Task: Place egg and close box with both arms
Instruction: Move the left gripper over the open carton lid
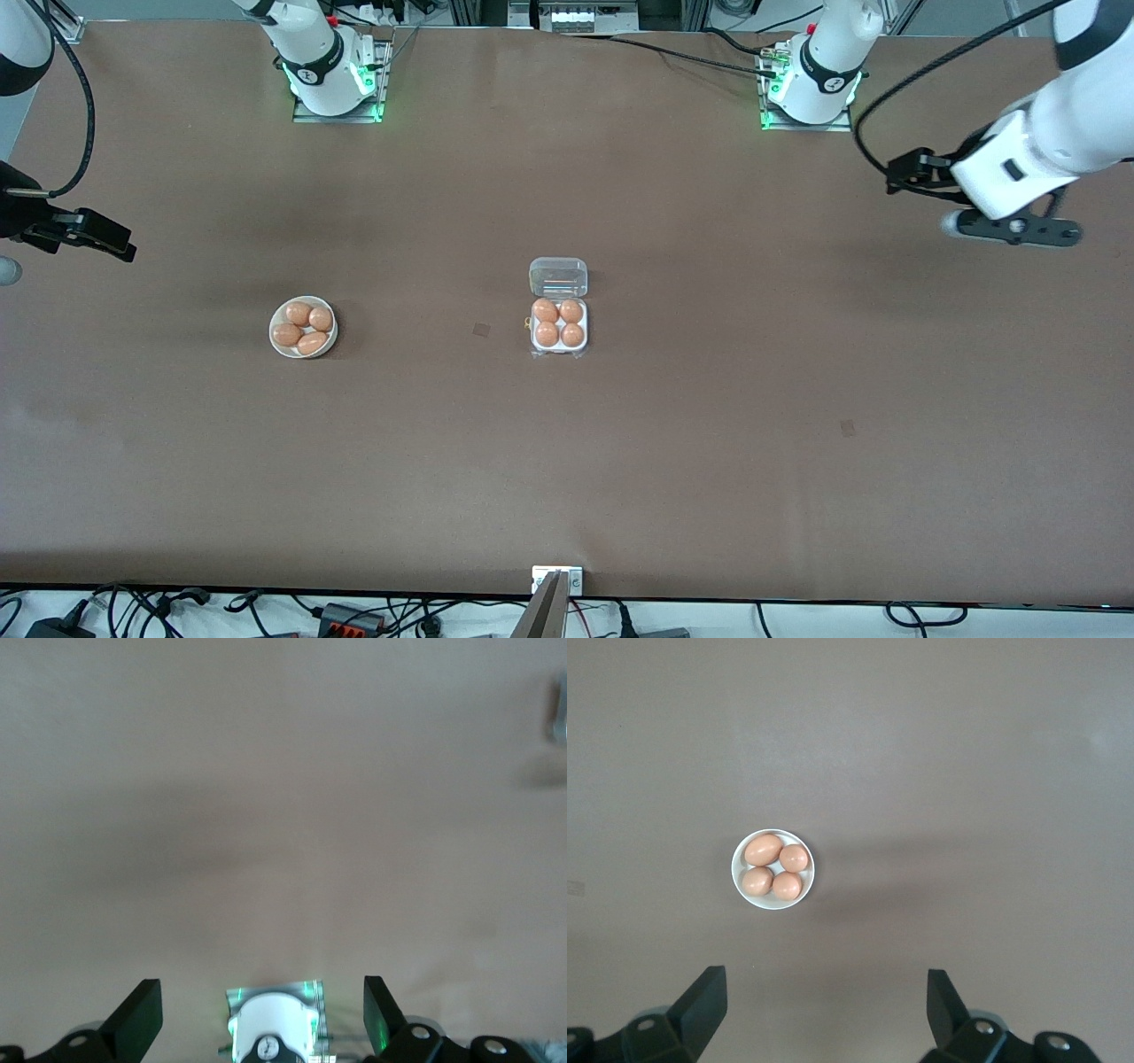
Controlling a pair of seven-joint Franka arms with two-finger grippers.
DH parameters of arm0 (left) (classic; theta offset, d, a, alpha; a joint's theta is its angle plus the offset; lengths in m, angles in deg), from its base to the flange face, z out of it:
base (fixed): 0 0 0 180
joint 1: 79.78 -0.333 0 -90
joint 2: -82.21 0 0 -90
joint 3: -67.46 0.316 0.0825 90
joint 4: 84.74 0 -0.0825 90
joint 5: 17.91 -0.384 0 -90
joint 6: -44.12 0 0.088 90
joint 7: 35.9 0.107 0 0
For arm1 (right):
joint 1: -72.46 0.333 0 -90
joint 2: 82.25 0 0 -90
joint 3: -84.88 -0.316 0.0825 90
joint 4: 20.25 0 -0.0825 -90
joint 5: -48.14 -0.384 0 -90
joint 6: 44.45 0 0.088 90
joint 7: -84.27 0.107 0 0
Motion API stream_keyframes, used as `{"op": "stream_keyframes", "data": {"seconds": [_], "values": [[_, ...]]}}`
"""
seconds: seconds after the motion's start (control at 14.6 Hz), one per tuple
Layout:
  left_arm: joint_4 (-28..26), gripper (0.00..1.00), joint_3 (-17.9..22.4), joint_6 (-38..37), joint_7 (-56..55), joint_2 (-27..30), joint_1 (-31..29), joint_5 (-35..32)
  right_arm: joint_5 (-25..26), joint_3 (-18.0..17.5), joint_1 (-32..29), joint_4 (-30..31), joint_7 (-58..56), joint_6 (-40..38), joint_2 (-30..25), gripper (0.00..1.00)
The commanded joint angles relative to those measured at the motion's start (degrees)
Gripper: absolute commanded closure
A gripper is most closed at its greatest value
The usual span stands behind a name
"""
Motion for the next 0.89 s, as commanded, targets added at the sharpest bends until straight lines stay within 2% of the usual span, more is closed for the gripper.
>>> {"op": "stream_keyframes", "data": {"seconds": [0.0,0.07,0.14,0.21,0.34,0.48,0.55,0.69,0.82], "values": [[3.18,0.3,-0.31,-2.6,1.98,-2.93,3.35,0.51,-0.24,0.19,0.41,0.16,-0.96,0.1,-0.09,0.0],[3.53,0.61,-0.22,-2.6,1.9,-4.16,4.32,1.82,-0.24,0.19,0.5,0.16,-0.96,0.1,-0.17,0.0],[3.27,0.78,-0.22,-2.6,1.02,-5.21,5.73,3.4,-0.33,0.19,0.5,0.16,-0.96,0.19,-0.08,0.0],[3.18,0.84,-0.22,-2.25,-0.12,-5.74,7.57,4.02,-0.33,0.19,0.5,0.16,-0.96,0.19,0.0,0.0],[2.83,0.92,-0.31,0.2,-3.36,-7.68,10.03,4.9,-0.33,0.19,0.5,0.16,-0.96,0.1,0.09,0.0],[2.31,0.99,-0.31,1.36,-9.15,-9.61,12.85,9.98,-0.33,0.19,0.41,0.16,-0.96,0.19,0.27,0.0],[0.82,0.99,-0.83,2.23,-11.79,-10.14,15.12,11.49,-0.24,0.19,0.41,0.16,-0.96,0.1,0.27,0.0],[-4.26,0.99,-1.63,9.58,-17.84,-9.97,21.79,11.5,-0.24,0.28,0.32,0.16,-1.48,0.1,0.27,0.0],[-7.09,0.99,-1.63,18.27,-27.85,-11.36,28.73,11.41,-0.33,0.28,0.23,0.16,-2.27,0.1,0.27,0.0]]}}
